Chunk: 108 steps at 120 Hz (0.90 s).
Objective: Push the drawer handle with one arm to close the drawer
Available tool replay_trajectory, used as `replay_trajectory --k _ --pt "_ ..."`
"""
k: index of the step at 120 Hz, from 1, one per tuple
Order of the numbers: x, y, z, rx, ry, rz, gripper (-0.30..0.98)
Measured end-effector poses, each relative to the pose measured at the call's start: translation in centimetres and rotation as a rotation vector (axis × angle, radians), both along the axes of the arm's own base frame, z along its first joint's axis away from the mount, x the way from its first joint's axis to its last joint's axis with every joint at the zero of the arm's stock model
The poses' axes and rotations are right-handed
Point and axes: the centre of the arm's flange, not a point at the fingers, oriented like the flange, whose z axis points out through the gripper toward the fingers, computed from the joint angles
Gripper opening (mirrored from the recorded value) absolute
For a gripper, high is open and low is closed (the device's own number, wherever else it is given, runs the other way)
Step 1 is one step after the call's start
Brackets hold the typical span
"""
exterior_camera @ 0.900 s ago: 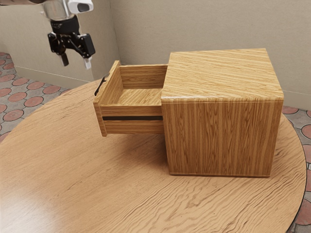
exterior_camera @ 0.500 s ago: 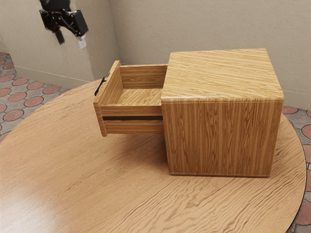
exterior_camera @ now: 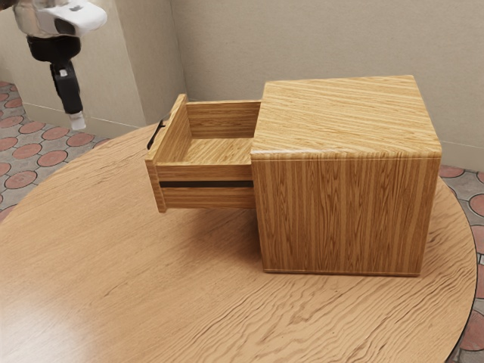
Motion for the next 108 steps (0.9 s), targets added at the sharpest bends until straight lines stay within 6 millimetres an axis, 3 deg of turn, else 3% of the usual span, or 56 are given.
replay_trajectory --k 9,24,41,56,78,108 --pt "0.5 3.4 -3.2 -0.013 0.014 -0.012 0.68" --pt "1.1 7.1 -4.8 -0.036 -0.029 -0.071 0.56" --pt "2.1 8.2 -5.9 -0.036 -0.076 -0.193 0.23" --pt "3.6 9.2 -7.6 -0.033 -0.092 -0.296 0.06" --pt "5.9 11.1 -10.2 -0.051 -0.103 -0.415 -0.05" --pt "8.6 12.0 -13.7 -0.066 -0.104 -0.561 -0.09"
